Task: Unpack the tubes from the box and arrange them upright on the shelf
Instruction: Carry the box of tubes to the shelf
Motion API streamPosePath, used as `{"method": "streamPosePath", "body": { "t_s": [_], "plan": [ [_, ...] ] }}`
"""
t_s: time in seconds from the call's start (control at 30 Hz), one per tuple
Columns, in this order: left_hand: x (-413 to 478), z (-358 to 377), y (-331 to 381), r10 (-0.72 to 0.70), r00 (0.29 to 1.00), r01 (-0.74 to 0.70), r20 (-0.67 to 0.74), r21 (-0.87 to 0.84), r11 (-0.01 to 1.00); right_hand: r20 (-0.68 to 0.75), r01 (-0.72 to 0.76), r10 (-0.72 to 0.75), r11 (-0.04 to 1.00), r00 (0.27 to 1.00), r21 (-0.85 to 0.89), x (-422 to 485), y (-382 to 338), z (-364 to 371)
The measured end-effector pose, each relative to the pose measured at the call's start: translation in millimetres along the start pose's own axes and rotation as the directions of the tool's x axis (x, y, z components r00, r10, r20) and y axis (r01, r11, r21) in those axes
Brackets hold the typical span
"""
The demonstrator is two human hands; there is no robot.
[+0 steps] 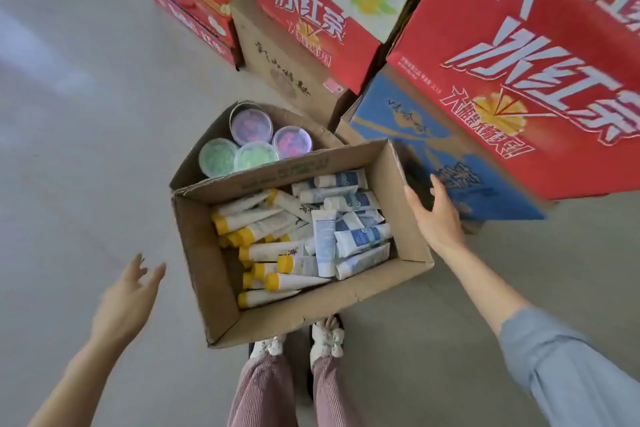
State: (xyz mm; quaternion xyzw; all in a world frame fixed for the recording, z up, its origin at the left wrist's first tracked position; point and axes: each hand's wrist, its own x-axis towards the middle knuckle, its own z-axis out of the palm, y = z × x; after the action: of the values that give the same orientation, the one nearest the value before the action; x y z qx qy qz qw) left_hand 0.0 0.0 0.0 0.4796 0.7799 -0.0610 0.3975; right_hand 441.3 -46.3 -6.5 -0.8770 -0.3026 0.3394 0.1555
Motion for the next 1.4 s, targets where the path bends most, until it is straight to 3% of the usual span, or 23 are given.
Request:
{"method": "streamPosePath", "body": {
  "t_s": [0.2, 0.37, 0.67, 0.93, 1.17, 1.4],
  "plan": [
    [23, 44, -4, -0.157, 0.980, 0.197, 0.125, -0.463, 0.864, 0.050, -0.114, 0.108, 0.984, 0.993, 0.137, 30, 28, 23],
    [28, 62, 0, -0.122, 0.988, 0.154, 0.093, -0.634, 0.758, 0.051, -0.075, 0.069, 0.986, 0.996, 0.147, 45, 40, 32],
    [24, 81, 5, -0.100, 0.995, 0.056, -0.030, -0.658, 0.751, -0.006, -0.039, 0.040, 0.992, 0.999, 0.118, 53, 39, 38],
    [22, 91, 12, -0.214, 0.959, 0.054, -0.187, -0.620, 0.783, -0.031, 0.002, 0.001, 0.995, 1.000, 0.095, 47, 36, 38],
    [18, 83, 9, -0.216, 0.961, 0.071, -0.174, -0.600, 0.797, -0.054, -0.010, 0.015, 0.994, 0.998, 0.108, 29, 39, 36],
    [-3, 53, 18, -0.176, 0.968, 0.047, -0.182, -0.552, 0.833, -0.093, -0.070, 0.096, 0.965, 0.991, 0.253, -21, 43, 17]
  ]
}}
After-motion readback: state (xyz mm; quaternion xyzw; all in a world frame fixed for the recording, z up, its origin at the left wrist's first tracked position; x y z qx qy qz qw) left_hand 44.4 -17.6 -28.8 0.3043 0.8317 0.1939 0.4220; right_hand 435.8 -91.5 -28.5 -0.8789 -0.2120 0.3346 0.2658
